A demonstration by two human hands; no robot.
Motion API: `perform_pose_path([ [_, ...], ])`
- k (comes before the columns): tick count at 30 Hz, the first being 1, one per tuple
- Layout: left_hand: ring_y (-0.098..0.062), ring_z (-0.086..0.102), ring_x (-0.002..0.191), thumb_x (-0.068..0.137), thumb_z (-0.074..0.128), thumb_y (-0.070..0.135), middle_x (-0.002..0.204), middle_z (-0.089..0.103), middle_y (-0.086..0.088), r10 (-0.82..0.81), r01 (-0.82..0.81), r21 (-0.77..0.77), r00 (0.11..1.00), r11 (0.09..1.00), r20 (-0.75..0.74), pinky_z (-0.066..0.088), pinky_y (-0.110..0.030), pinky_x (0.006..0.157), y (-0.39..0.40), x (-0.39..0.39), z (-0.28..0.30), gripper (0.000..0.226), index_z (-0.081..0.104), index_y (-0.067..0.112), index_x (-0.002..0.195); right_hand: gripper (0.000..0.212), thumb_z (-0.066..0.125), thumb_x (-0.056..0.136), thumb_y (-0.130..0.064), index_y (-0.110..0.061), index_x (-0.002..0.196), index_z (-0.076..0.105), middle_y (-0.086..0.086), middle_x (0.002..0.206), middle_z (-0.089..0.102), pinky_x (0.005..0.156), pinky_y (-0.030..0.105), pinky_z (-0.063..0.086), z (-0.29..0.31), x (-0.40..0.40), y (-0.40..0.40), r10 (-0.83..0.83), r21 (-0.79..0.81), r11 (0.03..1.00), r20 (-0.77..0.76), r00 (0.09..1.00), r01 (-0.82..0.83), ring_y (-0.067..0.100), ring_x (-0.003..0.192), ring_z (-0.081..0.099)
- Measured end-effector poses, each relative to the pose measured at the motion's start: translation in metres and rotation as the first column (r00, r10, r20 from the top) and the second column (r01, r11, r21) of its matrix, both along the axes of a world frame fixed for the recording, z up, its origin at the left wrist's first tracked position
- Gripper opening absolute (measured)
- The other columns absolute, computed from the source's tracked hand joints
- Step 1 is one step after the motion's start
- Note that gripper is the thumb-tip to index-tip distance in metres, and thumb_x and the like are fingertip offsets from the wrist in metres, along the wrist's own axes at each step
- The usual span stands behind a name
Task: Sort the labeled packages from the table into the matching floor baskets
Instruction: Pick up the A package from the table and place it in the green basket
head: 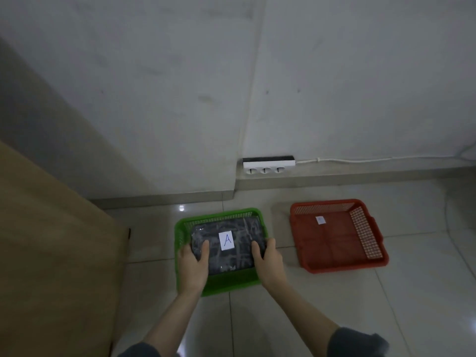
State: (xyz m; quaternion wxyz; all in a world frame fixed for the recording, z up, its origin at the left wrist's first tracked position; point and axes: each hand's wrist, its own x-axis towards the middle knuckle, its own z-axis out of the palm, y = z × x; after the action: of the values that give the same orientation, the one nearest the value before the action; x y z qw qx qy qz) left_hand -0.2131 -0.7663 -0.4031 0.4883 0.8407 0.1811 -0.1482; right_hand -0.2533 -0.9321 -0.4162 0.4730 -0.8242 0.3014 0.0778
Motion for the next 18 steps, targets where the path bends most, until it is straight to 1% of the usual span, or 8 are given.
perform_pose_path([
  [1,-0.028,0.056,0.107,0.091,0.051,0.038,0.118,0.058,-0.014,-0.008,0.008,0.004,1.0,1.0,-0.005,0.049,-0.039,0.094,-0.001,0.003,-0.029,0.04,0.057,0.006,0.116,0.02,0.045,0.095,-0.036,-0.016,0.095,0.042,0.002,0.09,0.058,0.064,0.029,0.044,-0.031,0.003,-0.001,0.012,0.004,1.0,-0.025,1.0,-0.012,0.021,0.078,0.057],
  [3,-0.031,0.056,0.112,0.091,0.052,0.036,0.123,0.058,-0.017,-0.014,0.014,0.031,1.0,0.999,-0.002,0.048,-0.048,0.099,-0.001,0.007,-0.084,0.043,0.056,0.004,0.12,0.02,0.045,0.095,-0.035,-0.016,0.096,0.041,0.008,0.096,0.061,0.067,0.03,0.044,-0.088,0.011,-0.004,0.055,0.0,0.998,-0.071,0.996,-0.055,0.02,0.077,0.055],
  [5,-0.032,0.055,0.114,0.092,0.052,0.035,0.125,0.058,-0.018,-0.03,0.031,0.07,0.999,0.997,-0.013,0.047,-0.049,0.101,0.0,0.012,-0.133,0.046,0.055,0.002,0.123,0.022,0.045,0.095,-0.037,-0.015,0.098,0.042,0.01,0.099,0.064,0.066,0.029,0.044,-0.138,0.017,-0.007,0.103,-0.023,0.994,-0.115,0.988,-0.107,0.019,0.075,0.055],
  [8,-0.031,0.056,0.112,0.092,0.051,0.033,0.124,0.058,-0.019,-0.06,0.064,0.087,0.997,0.994,-0.048,0.046,-0.047,0.101,-0.001,0.018,-0.194,0.044,0.056,0.0,0.12,0.028,0.043,0.094,-0.043,-0.015,0.093,0.043,0.01,0.091,0.064,0.063,0.031,0.046,-0.194,0.027,-0.016,0.22,-0.132,0.959,-0.216,0.951,-0.252,0.022,0.074,0.058],
  [10,-0.032,0.054,0.112,0.092,0.052,0.03,0.123,0.056,-0.021,-0.072,0.078,0.102,0.996,0.992,-0.061,0.045,-0.046,0.102,-0.001,0.021,-0.224,0.043,0.053,-0.003,0.119,0.034,0.041,0.093,-0.047,-0.013,0.092,0.046,0.012,0.091,0.064,0.067,0.036,0.051,-0.22,0.032,-0.021,0.284,-0.205,0.915,-0.288,0.915,-0.349,0.028,0.079,0.062],
  [12,-0.034,0.053,0.112,0.092,0.054,0.026,0.124,0.054,-0.022,-0.075,0.084,0.103,0.993,0.991,-0.086,0.044,-0.042,0.102,0.0,0.021,-0.247,0.042,0.05,-0.005,0.12,0.039,0.04,0.093,-0.049,-0.011,0.096,0.049,0.013,0.094,0.065,0.071,0.04,0.054,-0.239,0.035,-0.024,0.327,-0.236,0.88,-0.33,0.885,-0.413,0.03,0.083,0.063],
  [15,-0.032,0.053,0.111,0.093,0.051,0.027,0.123,0.053,-0.023,-0.118,0.14,0.13,0.98,0.982,-0.163,0.043,-0.036,0.098,0.003,0.016,-0.268,0.04,0.047,-0.004,0.118,0.043,0.04,0.092,-0.049,-0.009,0.103,0.05,0.016,0.104,0.064,0.074,0.039,0.049,-0.258,0.036,-0.023,0.365,-0.232,0.846,-0.403,0.839,-0.479,0.031,0.092,0.062],
  [18,-0.032,0.053,0.113,0.093,0.051,0.027,0.123,0.055,-0.022,-0.141,0.167,0.131,0.972,0.977,-0.189,0.043,-0.037,0.099,0.006,0.014,-0.275,0.039,0.047,-0.003,0.118,0.044,0.039,0.091,-0.049,-0.009,0.107,0.047,0.018,0.108,0.062,0.077,0.041,0.047,-0.264,0.033,-0.021,0.356,-0.221,0.852,-0.421,0.834,-0.475,0.034,0.097,0.061],
])
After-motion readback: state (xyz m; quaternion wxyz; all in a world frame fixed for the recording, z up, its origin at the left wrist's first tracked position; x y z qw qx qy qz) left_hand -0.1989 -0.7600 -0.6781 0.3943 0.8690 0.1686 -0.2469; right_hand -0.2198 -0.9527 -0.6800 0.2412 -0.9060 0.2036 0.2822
